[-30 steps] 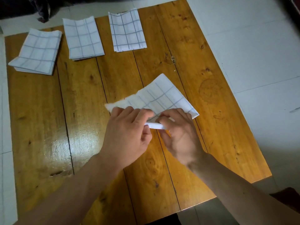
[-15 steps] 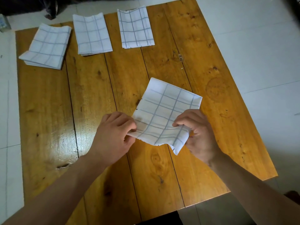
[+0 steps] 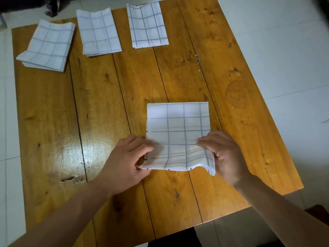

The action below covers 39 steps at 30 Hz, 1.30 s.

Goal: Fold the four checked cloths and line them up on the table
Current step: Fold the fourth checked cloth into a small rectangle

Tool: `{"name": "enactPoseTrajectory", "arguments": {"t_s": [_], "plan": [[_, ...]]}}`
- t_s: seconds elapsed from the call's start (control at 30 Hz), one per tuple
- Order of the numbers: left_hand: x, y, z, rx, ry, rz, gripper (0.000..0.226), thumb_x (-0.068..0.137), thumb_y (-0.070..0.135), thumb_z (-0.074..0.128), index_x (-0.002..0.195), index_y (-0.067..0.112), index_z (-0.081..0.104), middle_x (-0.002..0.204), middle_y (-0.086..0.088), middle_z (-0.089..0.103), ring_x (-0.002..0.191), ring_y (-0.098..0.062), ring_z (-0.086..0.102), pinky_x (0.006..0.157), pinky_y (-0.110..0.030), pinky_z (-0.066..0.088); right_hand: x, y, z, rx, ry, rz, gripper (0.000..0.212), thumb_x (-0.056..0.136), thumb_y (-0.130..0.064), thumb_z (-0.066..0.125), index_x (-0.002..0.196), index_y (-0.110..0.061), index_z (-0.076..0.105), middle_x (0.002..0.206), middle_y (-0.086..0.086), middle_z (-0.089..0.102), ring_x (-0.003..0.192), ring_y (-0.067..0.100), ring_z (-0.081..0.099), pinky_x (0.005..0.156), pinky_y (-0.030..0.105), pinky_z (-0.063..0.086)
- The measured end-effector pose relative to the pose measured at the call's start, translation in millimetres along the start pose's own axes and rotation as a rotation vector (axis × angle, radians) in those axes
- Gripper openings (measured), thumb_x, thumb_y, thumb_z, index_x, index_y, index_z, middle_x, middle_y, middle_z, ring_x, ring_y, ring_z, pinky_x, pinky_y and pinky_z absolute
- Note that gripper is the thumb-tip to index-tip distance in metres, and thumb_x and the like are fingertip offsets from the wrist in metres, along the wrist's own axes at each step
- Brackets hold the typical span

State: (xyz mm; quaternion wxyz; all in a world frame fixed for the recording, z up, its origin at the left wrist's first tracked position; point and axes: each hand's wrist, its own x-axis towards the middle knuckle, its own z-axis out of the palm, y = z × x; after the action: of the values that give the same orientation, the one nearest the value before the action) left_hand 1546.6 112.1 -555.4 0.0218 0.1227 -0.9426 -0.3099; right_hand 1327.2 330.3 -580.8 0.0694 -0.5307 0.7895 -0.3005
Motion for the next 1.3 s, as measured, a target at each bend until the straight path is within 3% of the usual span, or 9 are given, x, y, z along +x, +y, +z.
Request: {"name": "enactPoseTrajectory", "arguments": {"t_s": [0.1, 0.27, 0.47, 0.67, 0.8, 0.87, 0.93, 1.17, 1.3], "plan": [[3, -9, 3, 0.051, -0.032, -0.001, 0.058, 0.075, 0.024, 0.082, 0.129, 0.026, 0.060, 0.132, 0.016, 0.056, 0.120, -0.013, 0.050, 0.094, -0.040, 0.043, -2, -1, 2, 0.017, 0.028, 0.022, 0.024, 0.077, -0.016, 0.075, 0.099, -0.005, 0.077, 0.103, 0.004, 0.073, 0.099, 0.020, 0.061, 0.084, 0.033, 0.053], [10, -10, 8, 0.152, -0.003, 0.061, 0.071, 0.069, 0.013, 0.087, 0.132, 0.025, 0.056, 0.133, 0.010, 0.057, 0.116, -0.021, 0.050, 0.089, -0.041, 0.044, -6, -2, 3, 0.058, 0.041, 0.072, 0.036, 0.068, 0.001, 0.087, 0.101, -0.007, 0.076, 0.107, 0.001, 0.072, 0.103, 0.017, 0.060, 0.089, 0.033, 0.053], [12, -10, 10, 0.178, 0.071, 0.126, 0.037, 0.090, 0.030, 0.058, 0.125, 0.022, 0.066, 0.126, 0.008, 0.065, 0.112, -0.022, 0.054, 0.082, -0.043, 0.047, -8, -1, -1, 0.089, -0.003, 0.079, 0.043, 0.065, -0.003, 0.090, 0.106, -0.009, 0.075, 0.111, 0.000, 0.071, 0.107, 0.018, 0.061, 0.089, 0.037, 0.055], [11, -19, 11, 0.135, 0.118, 0.081, 0.042, 0.069, 0.011, 0.082, 0.111, 0.016, 0.075, 0.115, 0.007, 0.071, 0.105, -0.022, 0.060, 0.080, -0.047, 0.053, -10, 2, -3, 0.121, 0.026, 0.159, 0.047, 0.067, 0.016, 0.081, 0.105, -0.011, 0.075, 0.103, -0.002, 0.070, 0.103, 0.019, 0.063, 0.085, 0.039, 0.053], [15, -14, 10, -0.018, 0.183, 0.005, 0.022, 0.084, 0.016, 0.075, 0.106, 0.020, 0.077, 0.105, 0.013, 0.071, 0.100, -0.015, 0.060, 0.083, -0.038, 0.052, -4, -4, -6, 0.082, 0.055, 0.229, 0.014, 0.081, -0.020, 0.078, 0.094, -0.017, 0.075, 0.092, -0.013, 0.066, 0.097, 0.011, 0.060, 0.085, 0.036, 0.044], [18, -11, 8, -0.079, 0.201, -0.078, 0.019, 0.091, 0.026, 0.065, 0.104, 0.019, 0.077, 0.101, 0.012, 0.071, 0.098, -0.012, 0.060, 0.081, -0.036, 0.053, 0, -8, -9, 0.077, 0.092, 0.298, 0.016, 0.088, -0.036, 0.068, 0.089, -0.020, 0.072, 0.086, -0.021, 0.059, 0.094, 0.007, 0.056, 0.085, 0.028, 0.037], [21, -8, 8, -0.105, 0.215, -0.164, 0.023, 0.092, 0.031, 0.063, 0.102, 0.016, 0.076, 0.096, 0.006, 0.071, 0.092, -0.014, 0.062, 0.074, -0.036, 0.054, 4, -10, -11, 0.114, 0.106, 0.409, 0.007, 0.088, -0.031, 0.070, 0.091, -0.025, 0.069, 0.085, -0.027, 0.054, 0.093, 0.010, 0.057, 0.087, 0.031, 0.039], [38, 3, 8, -0.195, 0.268, -0.360, 0.019, 0.092, 0.018, 0.066, 0.076, 0.020, 0.057, 0.069, 0.010, 0.056, 0.071, -0.011, 0.053, 0.061, -0.027, 0.039, 9, -15, -11, 0.150, 0.082, 0.580, 0.027, 0.088, -0.033, 0.069, 0.115, -0.032, 0.063, 0.089, -0.034, 0.057, 0.101, 0.012, 0.060, 0.093, 0.050, 0.048], [46, 2, 13, -0.136, 0.301, -0.431, 0.029, 0.091, 0.021, 0.066, 0.070, 0.017, 0.048, 0.062, 0.015, 0.047, 0.061, -0.005, 0.048, 0.058, -0.028, 0.036, 11, -17, -10, 0.218, 0.146, 0.670, 0.022, 0.087, -0.029, 0.071, 0.108, -0.031, 0.065, 0.089, -0.020, 0.067, 0.090, 0.001, 0.063, 0.086, 0.035, 0.055]]}}
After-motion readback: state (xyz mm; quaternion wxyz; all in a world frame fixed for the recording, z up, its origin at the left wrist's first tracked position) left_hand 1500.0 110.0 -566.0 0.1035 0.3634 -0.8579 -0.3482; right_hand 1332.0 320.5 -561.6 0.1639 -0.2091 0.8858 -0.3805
